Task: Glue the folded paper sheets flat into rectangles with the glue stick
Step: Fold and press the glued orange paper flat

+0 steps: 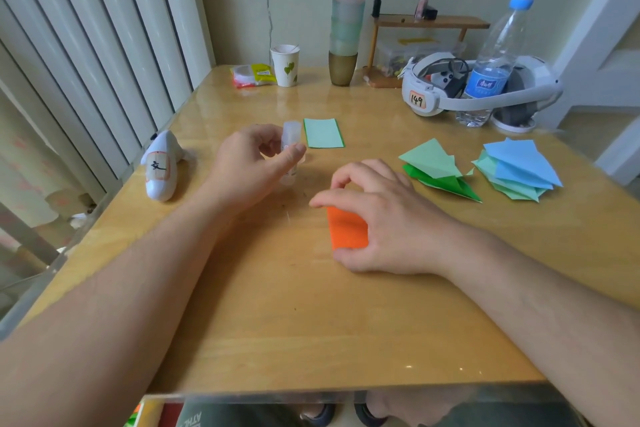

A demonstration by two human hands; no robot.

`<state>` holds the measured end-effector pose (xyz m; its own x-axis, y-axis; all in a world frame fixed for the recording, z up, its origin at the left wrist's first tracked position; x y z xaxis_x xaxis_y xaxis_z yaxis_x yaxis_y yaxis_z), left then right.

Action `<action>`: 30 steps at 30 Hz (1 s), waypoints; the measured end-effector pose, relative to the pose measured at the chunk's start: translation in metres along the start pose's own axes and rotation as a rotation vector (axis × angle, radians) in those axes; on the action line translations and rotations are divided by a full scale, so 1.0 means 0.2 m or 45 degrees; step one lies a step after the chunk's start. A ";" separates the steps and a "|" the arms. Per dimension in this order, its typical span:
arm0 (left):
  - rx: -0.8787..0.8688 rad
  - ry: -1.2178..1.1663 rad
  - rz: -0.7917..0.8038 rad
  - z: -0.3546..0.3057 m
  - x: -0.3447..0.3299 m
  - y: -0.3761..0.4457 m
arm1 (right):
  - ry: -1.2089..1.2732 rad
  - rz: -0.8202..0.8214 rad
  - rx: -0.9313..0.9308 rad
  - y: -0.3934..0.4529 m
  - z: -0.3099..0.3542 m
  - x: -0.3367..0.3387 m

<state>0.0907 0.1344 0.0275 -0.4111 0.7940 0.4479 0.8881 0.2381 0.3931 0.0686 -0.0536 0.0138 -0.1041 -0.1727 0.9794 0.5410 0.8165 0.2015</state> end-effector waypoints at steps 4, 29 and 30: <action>0.037 0.021 0.007 0.02 0.00 0.01 | 0.404 -0.159 -0.119 0.03 -0.10 0.05; -0.218 -0.316 -0.251 -0.12 0.18 -0.03 | -0.102 -0.823 -0.700 -0.29 -0.79 0.52; -0.291 -0.268 -0.317 -0.17 0.20 -0.05 | 0.005 -0.881 -0.681 -0.28 -0.75 0.57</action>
<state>0.0581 0.1453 0.0684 -0.5361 0.8305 0.1511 0.6881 0.3262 0.6482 0.1513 -0.2004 0.1123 -0.5514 -0.5367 0.6386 0.6768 0.1598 0.7187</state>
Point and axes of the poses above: each hand's wrist, its own y-axis towards the middle knuckle, its own x-axis out of the back of the hand, z = x × y, the point moved 10 cm from there along y, towards the middle knuckle, and after that the axes turned 9 degrees about -y, right-handed, at the moved point
